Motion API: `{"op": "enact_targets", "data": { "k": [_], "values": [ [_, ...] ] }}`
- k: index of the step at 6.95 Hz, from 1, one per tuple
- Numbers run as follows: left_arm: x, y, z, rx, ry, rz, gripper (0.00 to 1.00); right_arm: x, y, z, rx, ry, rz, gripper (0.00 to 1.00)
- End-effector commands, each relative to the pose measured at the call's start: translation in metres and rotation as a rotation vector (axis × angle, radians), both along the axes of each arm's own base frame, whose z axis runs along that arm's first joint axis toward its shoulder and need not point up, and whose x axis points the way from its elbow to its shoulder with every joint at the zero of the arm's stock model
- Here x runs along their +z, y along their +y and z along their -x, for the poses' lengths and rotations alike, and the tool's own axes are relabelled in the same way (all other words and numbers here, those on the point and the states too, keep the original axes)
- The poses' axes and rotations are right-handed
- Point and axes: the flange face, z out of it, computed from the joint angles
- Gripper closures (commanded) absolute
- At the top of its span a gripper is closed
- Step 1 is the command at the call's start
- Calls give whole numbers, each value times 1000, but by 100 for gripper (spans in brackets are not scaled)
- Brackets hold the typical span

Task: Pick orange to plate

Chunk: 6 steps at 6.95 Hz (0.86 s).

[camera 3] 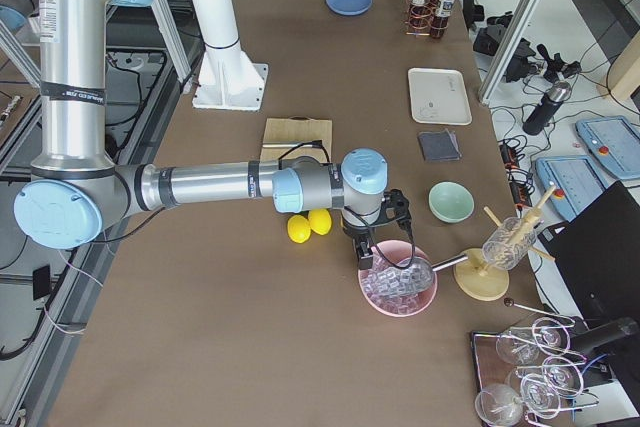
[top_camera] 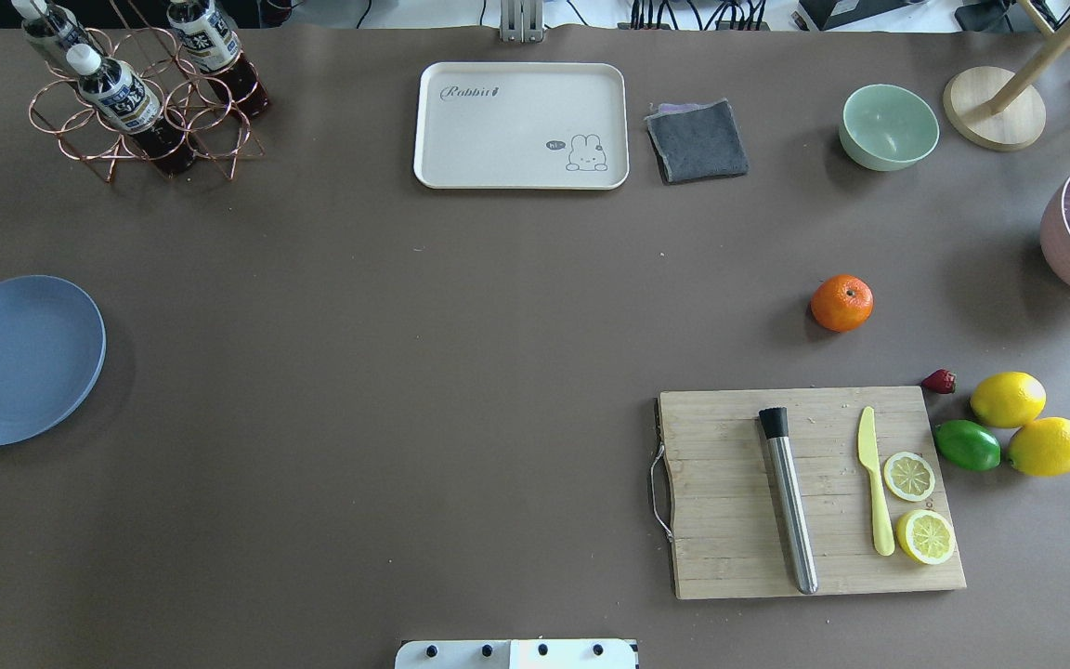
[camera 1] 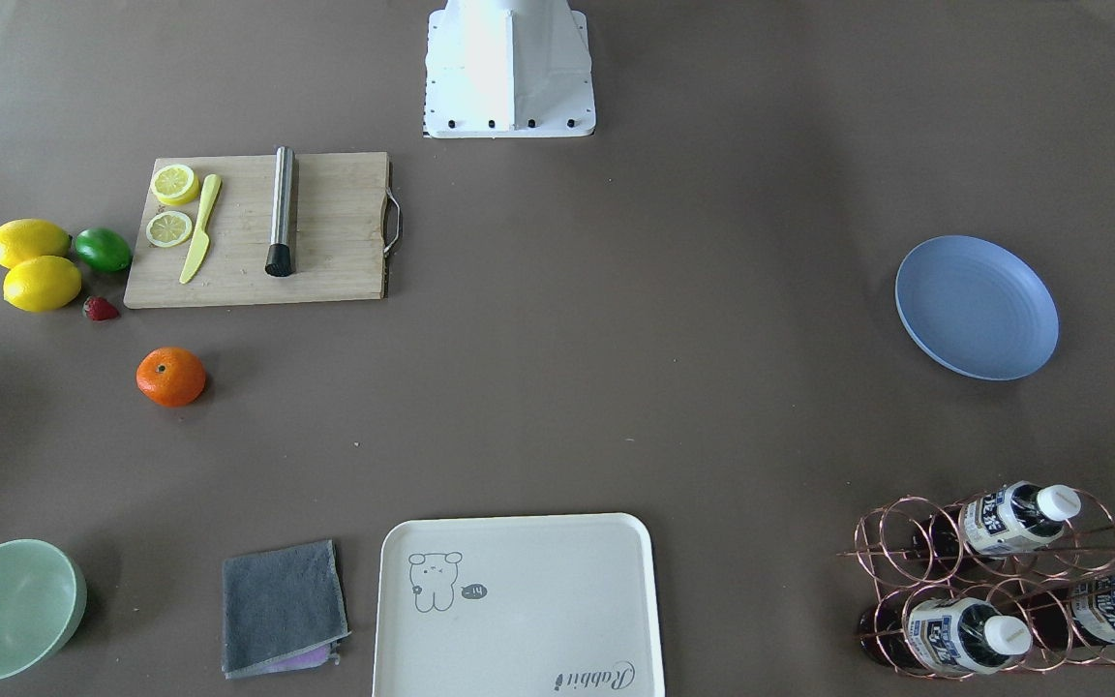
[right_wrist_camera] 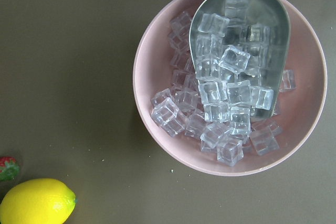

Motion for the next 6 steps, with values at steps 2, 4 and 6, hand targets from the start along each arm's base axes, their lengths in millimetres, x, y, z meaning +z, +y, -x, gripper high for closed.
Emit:
{"op": "enact_targets", "data": {
  "k": [2, 4, 6],
  "values": [
    [-2, -5, -1, -6, 7, 3, 2, 1, 2, 0, 0, -2, -2, 0],
    [6, -6, -3, -3, 5, 21, 2, 0, 1, 1, -2, -3, -5, 0],
    [6, -8, -4, 1, 2, 18, 2, 2, 1, 4, -9, 0, -4, 0]
  ]
}}
